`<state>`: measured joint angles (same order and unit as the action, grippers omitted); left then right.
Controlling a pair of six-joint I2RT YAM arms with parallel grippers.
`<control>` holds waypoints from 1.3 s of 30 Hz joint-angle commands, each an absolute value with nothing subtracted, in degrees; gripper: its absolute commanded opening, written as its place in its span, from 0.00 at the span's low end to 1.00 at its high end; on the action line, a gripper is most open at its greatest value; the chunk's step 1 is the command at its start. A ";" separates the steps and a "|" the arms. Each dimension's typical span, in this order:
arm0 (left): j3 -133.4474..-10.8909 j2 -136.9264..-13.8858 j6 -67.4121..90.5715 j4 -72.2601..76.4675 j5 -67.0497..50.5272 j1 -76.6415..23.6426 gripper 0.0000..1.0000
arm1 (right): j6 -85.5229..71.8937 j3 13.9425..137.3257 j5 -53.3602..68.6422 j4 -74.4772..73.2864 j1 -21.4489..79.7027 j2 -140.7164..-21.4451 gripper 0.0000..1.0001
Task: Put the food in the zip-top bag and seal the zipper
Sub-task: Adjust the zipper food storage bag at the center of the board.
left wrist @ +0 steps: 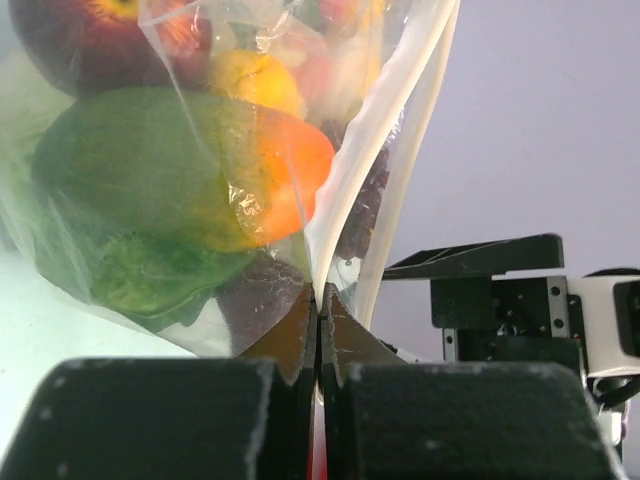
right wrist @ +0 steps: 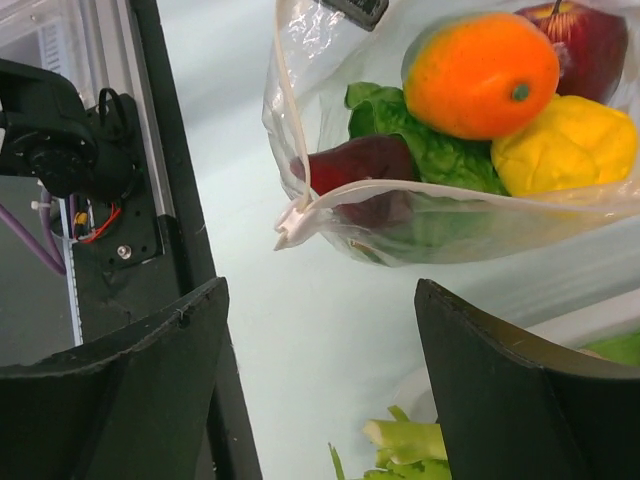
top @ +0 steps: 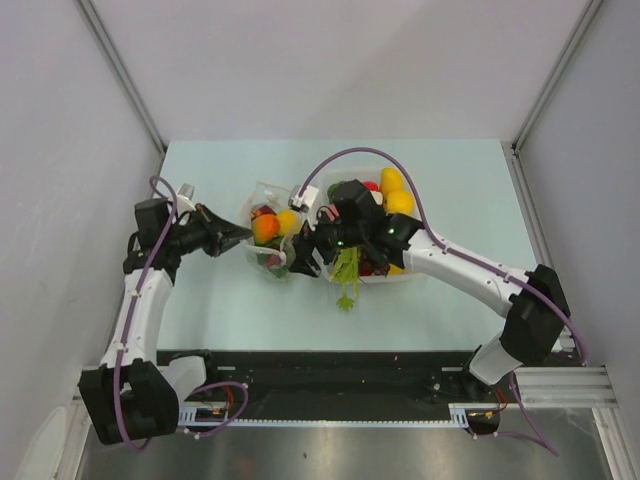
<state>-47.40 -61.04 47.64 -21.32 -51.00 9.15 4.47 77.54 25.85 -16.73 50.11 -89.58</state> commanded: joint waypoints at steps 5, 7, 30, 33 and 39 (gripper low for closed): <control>-44.30 -56.43 52.91 -17.58 -46.50 7.82 0.01 | 1.32 76.38 20.82 -4.49 52.12 -92.46 0.74; -43.68 -56.43 53.87 -16.80 -46.05 7.82 0.01 | 0.62 76.38 21.18 -3.78 52.21 -93.33 0.72; -78.47 -63.98 -29.80 -50.97 -66.13 13.36 1.00 | 30.04 76.46 38.93 -13.16 48.08 -87.19 0.00; -80.77 -64.07 -53.92 -64.02 -65.84 8.72 0.99 | 34.18 76.46 39.99 -15.99 46.50 -86.57 0.00; -72.01 -59.34 -65.31 -59.29 -58.01 -6.66 1.00 | 36.74 76.46 40.08 -17.49 44.83 -85.70 0.00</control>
<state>-77.54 -61.98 -47.59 -58.13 -59.37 -0.58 31.88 76.05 38.04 -16.29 45.76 -88.07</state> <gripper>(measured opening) 0.995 0.075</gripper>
